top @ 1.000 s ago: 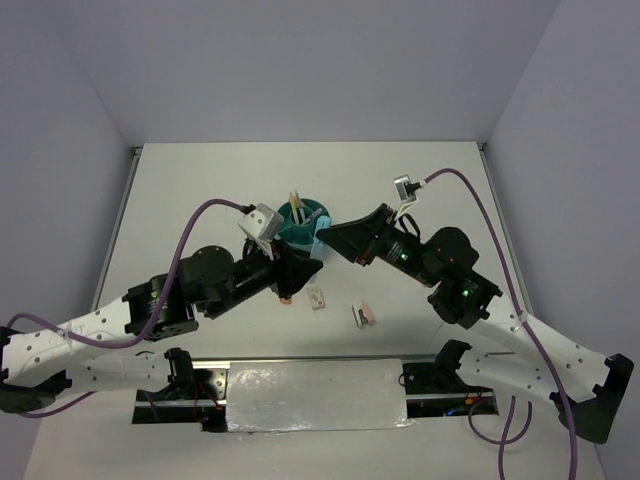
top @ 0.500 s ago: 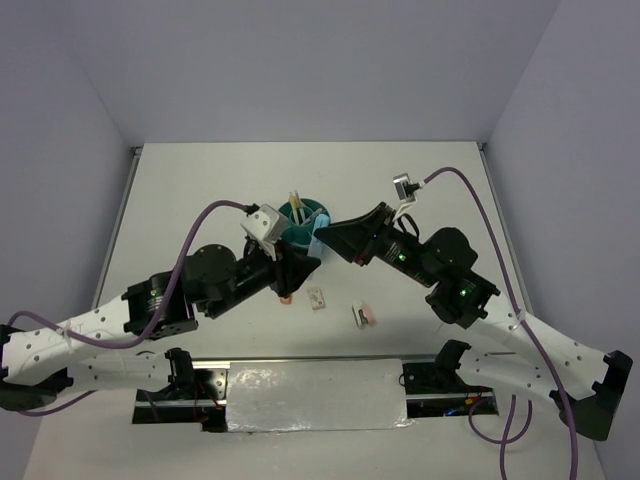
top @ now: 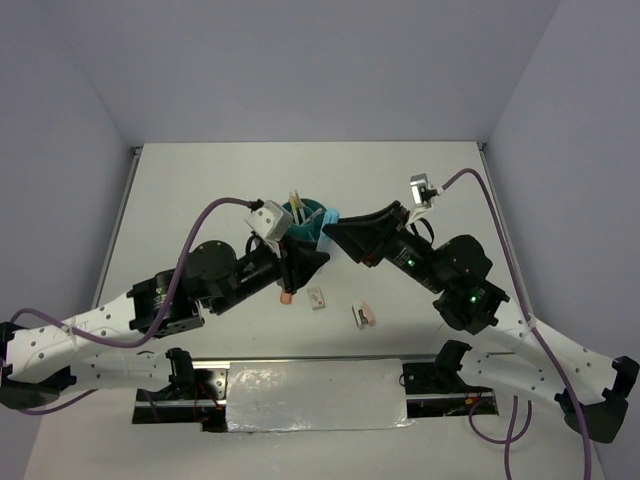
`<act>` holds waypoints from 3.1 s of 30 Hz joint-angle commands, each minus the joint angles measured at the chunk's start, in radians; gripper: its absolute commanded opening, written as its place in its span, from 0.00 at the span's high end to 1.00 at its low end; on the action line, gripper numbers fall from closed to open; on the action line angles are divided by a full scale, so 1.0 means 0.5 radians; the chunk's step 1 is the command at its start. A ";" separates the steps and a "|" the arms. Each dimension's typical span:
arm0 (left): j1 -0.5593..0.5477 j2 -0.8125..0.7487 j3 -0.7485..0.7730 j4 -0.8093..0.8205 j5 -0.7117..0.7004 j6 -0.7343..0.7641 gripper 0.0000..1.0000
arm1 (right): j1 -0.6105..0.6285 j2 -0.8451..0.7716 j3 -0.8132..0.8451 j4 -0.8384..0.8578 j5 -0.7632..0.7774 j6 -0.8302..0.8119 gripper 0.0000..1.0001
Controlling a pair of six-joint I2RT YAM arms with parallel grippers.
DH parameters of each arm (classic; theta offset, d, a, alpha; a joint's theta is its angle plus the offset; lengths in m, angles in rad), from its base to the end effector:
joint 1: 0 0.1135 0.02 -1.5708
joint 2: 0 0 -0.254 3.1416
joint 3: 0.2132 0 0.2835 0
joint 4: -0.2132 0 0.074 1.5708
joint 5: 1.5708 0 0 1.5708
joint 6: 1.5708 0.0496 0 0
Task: Sort the stationery into containers
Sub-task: Close the pen cap on the pen.
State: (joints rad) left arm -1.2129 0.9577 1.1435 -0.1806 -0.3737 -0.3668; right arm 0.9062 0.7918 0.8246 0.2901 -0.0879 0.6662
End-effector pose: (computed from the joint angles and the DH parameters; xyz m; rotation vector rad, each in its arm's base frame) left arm 0.1064 -0.2327 0.4320 0.3838 1.6011 -0.9396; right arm 0.1406 0.1865 0.4025 -0.2487 1.3589 1.3983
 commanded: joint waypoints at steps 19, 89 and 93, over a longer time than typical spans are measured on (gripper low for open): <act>0.042 0.079 -0.014 0.917 -0.050 0.332 1.00 | 0.081 0.021 0.373 -0.332 -0.208 -0.599 0.81; 0.042 0.100 0.195 0.542 0.345 0.433 0.13 | -0.048 0.245 0.814 -0.832 -0.347 -0.860 1.00; 0.042 0.030 0.177 0.460 0.437 0.408 0.01 | -0.214 0.239 0.851 -0.865 -0.701 -0.832 1.00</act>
State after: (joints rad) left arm -1.1881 1.0092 1.1992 0.0410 -0.2283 -0.1608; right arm 0.8482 0.9119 1.2022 -0.0998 -0.2649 0.2531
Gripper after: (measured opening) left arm 0.993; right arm 0.290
